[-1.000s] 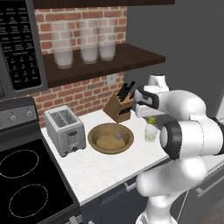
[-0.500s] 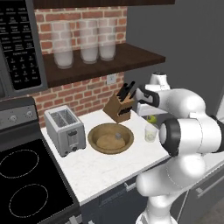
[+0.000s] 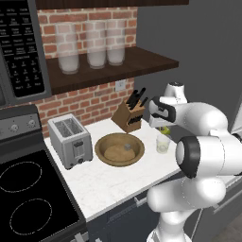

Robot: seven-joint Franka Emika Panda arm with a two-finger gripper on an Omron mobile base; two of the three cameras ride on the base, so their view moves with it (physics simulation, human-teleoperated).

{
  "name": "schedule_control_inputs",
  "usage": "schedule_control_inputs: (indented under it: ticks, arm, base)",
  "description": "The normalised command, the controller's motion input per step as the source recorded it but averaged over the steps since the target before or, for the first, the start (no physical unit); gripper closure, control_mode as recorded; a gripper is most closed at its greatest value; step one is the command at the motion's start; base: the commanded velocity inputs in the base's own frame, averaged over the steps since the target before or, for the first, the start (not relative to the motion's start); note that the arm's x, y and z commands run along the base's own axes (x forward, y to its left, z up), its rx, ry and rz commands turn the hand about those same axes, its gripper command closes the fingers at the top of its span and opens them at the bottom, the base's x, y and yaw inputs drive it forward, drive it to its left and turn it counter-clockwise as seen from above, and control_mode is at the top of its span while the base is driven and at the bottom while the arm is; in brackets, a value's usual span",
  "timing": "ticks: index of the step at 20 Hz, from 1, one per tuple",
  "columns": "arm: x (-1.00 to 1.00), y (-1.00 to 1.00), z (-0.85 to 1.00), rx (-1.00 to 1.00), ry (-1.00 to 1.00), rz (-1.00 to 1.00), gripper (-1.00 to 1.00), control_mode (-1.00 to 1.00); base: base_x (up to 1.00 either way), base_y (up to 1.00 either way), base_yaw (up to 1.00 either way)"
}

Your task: Grab a lemon wedge from the fridge and one ice cube from the ice bowl, and put them in the glass of lemonade.

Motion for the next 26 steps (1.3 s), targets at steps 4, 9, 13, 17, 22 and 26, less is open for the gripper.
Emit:
schedule_control_inputs:
  ticks: [4,9,13,17,22,26]
  arm:
    - [0.1,-0.03,-0.17,0.0,0.0,0.0,1.0,-1.0]
    - [0.03,0.0,-0.09,0.0,0.0,0.0,1.0,-1.0]
    - [0.0,0.0,-0.12,0.0,-0.02,0.0,1.0,-1.0]
    - [0.0,-0.07,-0.08,0.0,-0.01,0.0,1.0,-1.0]
    - [0.0,-0.1,0.0,0.0,0.0,0.0,1.0,-1.0]
    - [0.0,0.0,0.0,0.0,0.0,0.0,1.0,-1.0]
  base:
    - [0.0,0.0,0.0]
    - [0.0,0.0,0.0]
    - [0.0,0.0,0.0]
    - [0.0,0.0,0.0]
    - [0.0,0.0,0.0]
    - [0.0,0.0,0.0]
